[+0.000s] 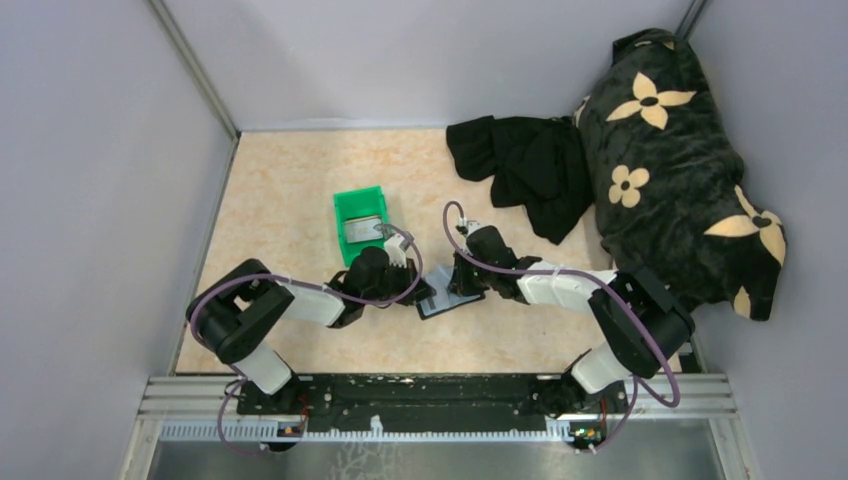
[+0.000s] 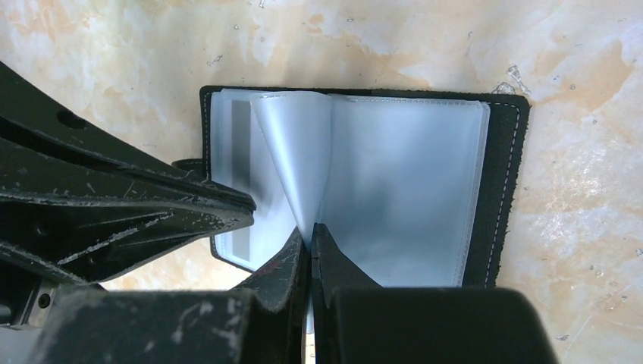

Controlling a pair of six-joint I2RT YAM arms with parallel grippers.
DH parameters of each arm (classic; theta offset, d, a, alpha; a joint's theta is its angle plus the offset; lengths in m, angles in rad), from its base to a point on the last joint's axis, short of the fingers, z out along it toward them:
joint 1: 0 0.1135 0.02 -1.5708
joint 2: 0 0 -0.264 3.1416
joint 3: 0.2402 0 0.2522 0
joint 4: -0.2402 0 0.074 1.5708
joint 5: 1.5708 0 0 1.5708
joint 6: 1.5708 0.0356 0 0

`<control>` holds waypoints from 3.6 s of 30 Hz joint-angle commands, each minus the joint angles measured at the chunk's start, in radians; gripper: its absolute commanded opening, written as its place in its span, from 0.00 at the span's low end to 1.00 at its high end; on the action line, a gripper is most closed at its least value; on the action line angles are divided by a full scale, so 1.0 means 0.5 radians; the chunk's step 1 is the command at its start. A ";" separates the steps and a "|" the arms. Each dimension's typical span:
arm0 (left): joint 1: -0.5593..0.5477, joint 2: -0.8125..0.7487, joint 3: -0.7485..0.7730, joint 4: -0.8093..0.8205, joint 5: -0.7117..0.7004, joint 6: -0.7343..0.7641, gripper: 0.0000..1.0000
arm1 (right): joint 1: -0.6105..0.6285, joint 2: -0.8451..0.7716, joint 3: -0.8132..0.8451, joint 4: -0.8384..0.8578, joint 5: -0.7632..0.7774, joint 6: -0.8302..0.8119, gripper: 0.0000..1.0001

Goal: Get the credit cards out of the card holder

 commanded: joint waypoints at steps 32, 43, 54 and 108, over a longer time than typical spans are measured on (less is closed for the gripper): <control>-0.042 0.485 0.608 -0.088 0.149 -0.034 0.00 | -0.133 -0.722 -0.034 -0.184 0.337 -0.111 0.26; -0.021 0.155 0.353 -0.124 -0.104 0.020 0.00 | -0.069 -0.528 -0.115 -0.077 0.220 -0.156 0.00; -0.026 -0.307 -0.007 -0.363 -0.270 -0.129 0.00 | 0.125 -0.171 -0.024 0.045 0.278 -0.118 0.00; -0.027 0.008 0.278 -0.465 -0.090 -0.162 0.18 | 0.156 -0.015 -0.033 0.079 0.230 -0.128 0.00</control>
